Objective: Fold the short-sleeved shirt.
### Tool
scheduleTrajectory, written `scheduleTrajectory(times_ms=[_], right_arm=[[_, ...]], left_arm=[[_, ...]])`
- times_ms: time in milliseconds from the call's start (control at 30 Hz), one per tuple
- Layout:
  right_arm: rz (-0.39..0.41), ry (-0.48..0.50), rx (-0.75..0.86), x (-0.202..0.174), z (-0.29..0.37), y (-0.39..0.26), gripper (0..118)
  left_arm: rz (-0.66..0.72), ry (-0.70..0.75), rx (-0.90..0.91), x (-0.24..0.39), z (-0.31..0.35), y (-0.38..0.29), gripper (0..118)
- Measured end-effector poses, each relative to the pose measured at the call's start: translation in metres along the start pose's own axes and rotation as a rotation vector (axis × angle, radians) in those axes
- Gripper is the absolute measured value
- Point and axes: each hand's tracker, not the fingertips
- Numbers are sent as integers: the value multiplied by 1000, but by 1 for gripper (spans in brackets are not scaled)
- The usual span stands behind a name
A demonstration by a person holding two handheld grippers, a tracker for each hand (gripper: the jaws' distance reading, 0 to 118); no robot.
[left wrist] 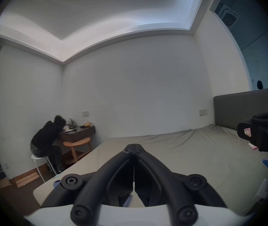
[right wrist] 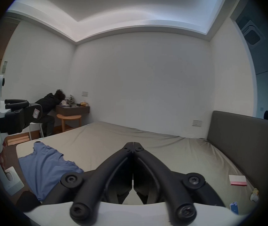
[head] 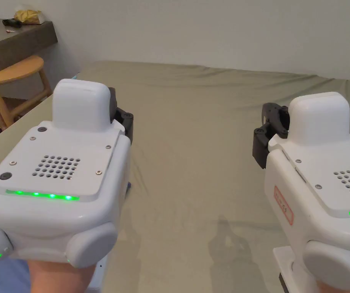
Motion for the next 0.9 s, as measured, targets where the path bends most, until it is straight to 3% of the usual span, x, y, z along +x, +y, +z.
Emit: scheduleTrajectory(times_ms=[233,433,900], right_arm=[[-3,126,5,-47,-11,0,1],[-52,213,-8,-78,-23,-4,1],[56,309,-46,-120,-41,-10,1]], left_arm=[[-22,125,-30,-47,14,-12,0],[-80,227,-64,-76,28,-22,0],[-18,311,-195,-115,13,-64,0]])
